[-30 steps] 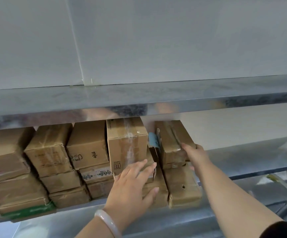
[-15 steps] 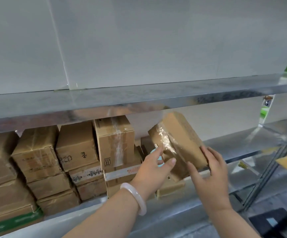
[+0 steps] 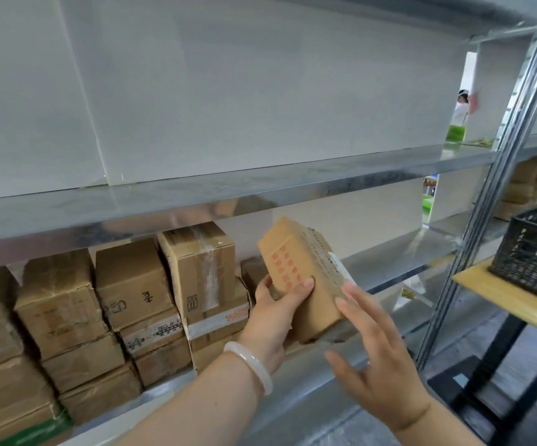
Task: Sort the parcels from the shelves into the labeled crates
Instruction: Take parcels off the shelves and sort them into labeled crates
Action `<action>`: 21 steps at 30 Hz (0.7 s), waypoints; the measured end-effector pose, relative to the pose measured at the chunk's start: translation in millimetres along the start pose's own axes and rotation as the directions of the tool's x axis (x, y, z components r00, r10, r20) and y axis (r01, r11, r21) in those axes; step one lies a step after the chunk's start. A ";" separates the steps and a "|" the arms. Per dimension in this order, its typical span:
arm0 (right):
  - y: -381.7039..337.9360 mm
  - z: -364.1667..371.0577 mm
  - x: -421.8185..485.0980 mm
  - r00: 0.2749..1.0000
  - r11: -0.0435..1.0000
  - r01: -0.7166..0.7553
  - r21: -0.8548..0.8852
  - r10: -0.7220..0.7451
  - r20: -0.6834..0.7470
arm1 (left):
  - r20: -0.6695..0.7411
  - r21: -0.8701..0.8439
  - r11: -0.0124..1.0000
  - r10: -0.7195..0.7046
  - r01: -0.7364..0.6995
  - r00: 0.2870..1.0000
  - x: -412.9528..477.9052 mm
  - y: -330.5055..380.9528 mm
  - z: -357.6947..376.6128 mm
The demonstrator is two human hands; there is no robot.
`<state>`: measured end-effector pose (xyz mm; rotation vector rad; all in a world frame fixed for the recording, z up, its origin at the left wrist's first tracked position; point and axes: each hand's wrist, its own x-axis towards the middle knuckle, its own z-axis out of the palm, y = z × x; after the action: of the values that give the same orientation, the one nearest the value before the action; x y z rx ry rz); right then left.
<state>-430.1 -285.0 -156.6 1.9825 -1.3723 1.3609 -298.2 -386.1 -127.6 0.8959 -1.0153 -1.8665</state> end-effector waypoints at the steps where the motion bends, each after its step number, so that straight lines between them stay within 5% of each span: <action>1: -4.2 -4.4 3.8 0.991 0.989 -0.129 0.072 0.130 -0.015 | 0.029 -0.011 1.000 0.001 0.000 1.000 -4.3 0.7 -3.2; 3: -8.2 -13.3 16.3 0.883 0.863 -0.453 0.224 0.469 -0.021 | 0.096 -0.040 0.999 -0.008 0.012 0.995 -13.8 1.0 -9.6; 5: -5.0 -20.8 28.6 0.630 0.560 -0.757 0.337 0.762 0.149 | 0.158 -0.056 0.998 -0.022 0.031 0.987 -23.3 0.8 -15.9; 7: 1.3 -25.5 35.1 0.371 0.151 -0.887 0.437 0.796 0.479 | 0.216 -0.065 0.997 -0.035 0.050 0.976 -31.3 1.9 -21.9; 9: 4.0 -26.7 32.9 0.300 -0.090 -0.865 0.493 0.696 0.653 | 0.256 -0.058 0.996 -0.048 0.065 0.965 -37.2 4.4 -27.4; 13: -1.6 -17.4 19.8 0.396 0.028 -0.832 0.554 0.730 0.557 | 0.239 0.036 0.999 -0.021 0.013 0.971 -42.6 8.0 -39.2; 17: -14.3 -8.3 20.9 0.569 0.451 -0.816 0.362 0.736 0.366 | 0.186 0.185 0.980 0.040 -0.075 0.982 -47.6 9.9 -53.8; 21: -31.3 -8.0 33.5 0.684 0.589 -0.726 0.356 0.565 0.461 | 0.113 0.145 0.983 0.099 -0.115 0.989 -47.4 11.2 -69.2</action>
<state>-405.0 -281.8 -117.5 2.1599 -2.2551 1.9836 -215.8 -369.2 -137.7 0.8199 -1.2594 -1.7793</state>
